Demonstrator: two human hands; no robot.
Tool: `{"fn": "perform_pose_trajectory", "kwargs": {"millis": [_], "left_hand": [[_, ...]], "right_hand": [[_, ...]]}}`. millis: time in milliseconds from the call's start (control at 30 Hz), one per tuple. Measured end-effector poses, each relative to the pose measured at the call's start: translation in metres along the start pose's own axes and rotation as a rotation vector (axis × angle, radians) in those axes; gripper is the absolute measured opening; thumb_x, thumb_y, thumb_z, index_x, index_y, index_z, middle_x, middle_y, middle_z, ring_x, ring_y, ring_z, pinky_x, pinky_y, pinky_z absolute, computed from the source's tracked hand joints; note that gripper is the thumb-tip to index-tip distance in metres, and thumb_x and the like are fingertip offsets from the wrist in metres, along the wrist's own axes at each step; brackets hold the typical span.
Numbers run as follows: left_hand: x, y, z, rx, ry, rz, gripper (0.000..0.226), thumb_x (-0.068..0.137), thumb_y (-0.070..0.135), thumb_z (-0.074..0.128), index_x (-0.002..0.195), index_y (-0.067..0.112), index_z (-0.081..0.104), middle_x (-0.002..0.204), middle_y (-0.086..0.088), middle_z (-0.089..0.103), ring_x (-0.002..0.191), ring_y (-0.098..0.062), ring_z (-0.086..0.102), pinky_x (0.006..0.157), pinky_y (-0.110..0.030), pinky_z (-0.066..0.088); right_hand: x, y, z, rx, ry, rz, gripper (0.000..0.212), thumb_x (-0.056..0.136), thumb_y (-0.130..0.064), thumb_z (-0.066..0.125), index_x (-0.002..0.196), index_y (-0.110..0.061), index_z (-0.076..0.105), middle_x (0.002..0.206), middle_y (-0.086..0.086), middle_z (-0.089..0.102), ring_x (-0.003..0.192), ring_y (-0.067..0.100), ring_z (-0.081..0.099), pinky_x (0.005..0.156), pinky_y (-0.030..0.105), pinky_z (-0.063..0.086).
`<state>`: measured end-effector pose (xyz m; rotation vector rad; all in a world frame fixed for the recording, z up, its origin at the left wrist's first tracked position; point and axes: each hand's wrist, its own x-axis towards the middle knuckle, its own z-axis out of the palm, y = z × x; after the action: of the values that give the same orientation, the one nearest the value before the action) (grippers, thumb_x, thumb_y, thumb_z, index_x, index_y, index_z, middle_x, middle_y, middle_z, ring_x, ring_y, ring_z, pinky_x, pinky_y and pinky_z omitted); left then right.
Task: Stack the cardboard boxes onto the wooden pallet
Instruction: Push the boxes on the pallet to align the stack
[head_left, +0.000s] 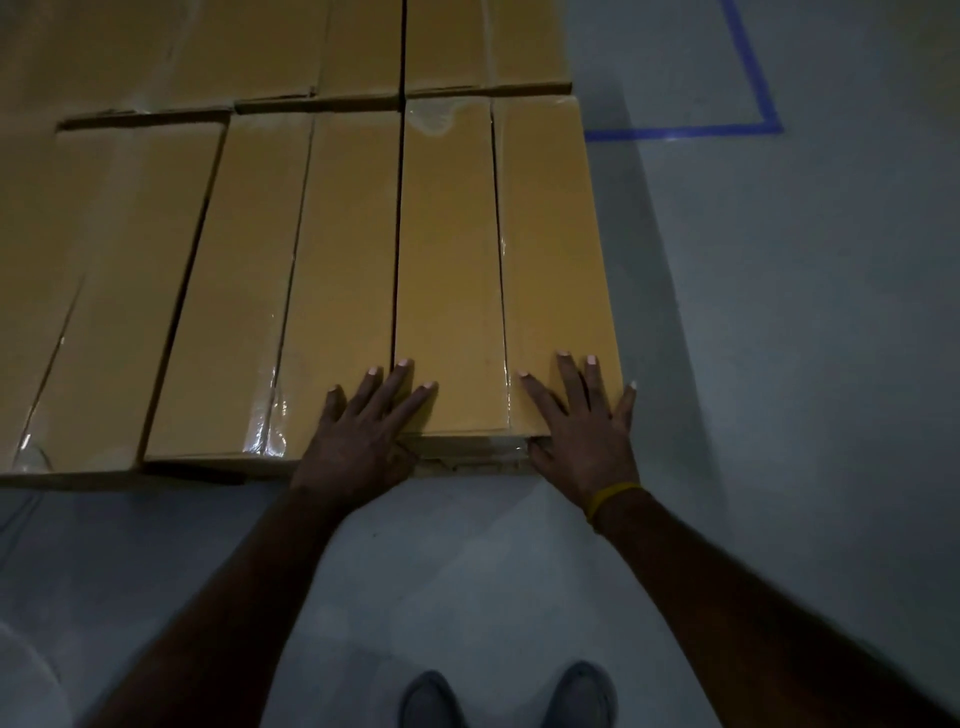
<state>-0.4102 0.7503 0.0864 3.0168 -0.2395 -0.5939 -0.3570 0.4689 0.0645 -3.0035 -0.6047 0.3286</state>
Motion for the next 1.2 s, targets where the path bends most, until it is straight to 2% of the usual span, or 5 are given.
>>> {"fn": "perform_pose_trajectory", "kwargs": {"millis": [333,500,633,800,1200], "left_hand": [[-0.089,-0.09,0.023,0.074,0.146,-0.143,0.098,0.081,0.025,0.078,0.156,0.036,0.016,0.164,-0.007,0.019,0.145,-0.037,0.032,0.103,-0.064,0.041],[-0.111,-0.149,0.018,0.083,0.09,-0.163,0.094,0.091,0.029,0.066,0.155,0.045,-0.001,0.167,0.0,-0.002,0.151,-0.034,0.015,0.107,-0.061,0.038],[-0.116,-0.176,0.004,0.098,0.088,-0.096,0.098,0.09,0.033,0.069,0.156,0.043,-0.003,0.167,-0.001,-0.004,0.149,-0.035,0.019,0.089,-0.049,0.054],[-0.105,-0.187,0.008,0.149,0.128,-0.085,0.105,0.087,0.038,0.071,0.153,0.045,-0.01,0.167,-0.001,-0.002,0.147,-0.036,0.02,0.107,-0.058,0.039],[-0.094,-0.189,0.011,0.139,0.157,-0.11,0.091,0.092,0.028,0.068,0.154,0.043,0.003,0.163,0.0,0.005,0.144,-0.037,0.023,0.085,-0.053,0.053]], "right_hand": [[-0.026,-0.143,0.021,0.1,0.208,-0.366,0.083,0.082,-0.04,0.067,0.154,-0.032,0.027,0.159,0.016,0.025,0.146,0.038,0.027,0.116,0.063,0.021],[-0.013,-0.22,0.024,0.043,0.152,-0.276,0.075,0.077,-0.035,0.075,0.145,-0.032,0.043,0.151,0.012,0.038,0.14,0.035,0.036,0.111,0.064,0.028],[0.003,-0.241,0.023,0.049,0.193,-0.103,0.075,0.07,-0.017,0.082,0.136,-0.036,0.054,0.141,0.007,0.051,0.13,0.032,0.047,0.103,0.066,0.038],[0.018,-0.246,0.017,0.048,0.221,-0.038,0.07,0.07,-0.009,0.081,0.131,-0.037,0.058,0.134,0.005,0.056,0.125,0.033,0.054,0.098,0.066,0.042],[0.024,-0.251,0.016,0.103,0.2,0.008,0.065,0.084,-0.005,0.064,0.141,-0.035,0.049,0.148,0.007,0.041,0.139,0.032,0.034,0.112,0.064,0.024]]}}
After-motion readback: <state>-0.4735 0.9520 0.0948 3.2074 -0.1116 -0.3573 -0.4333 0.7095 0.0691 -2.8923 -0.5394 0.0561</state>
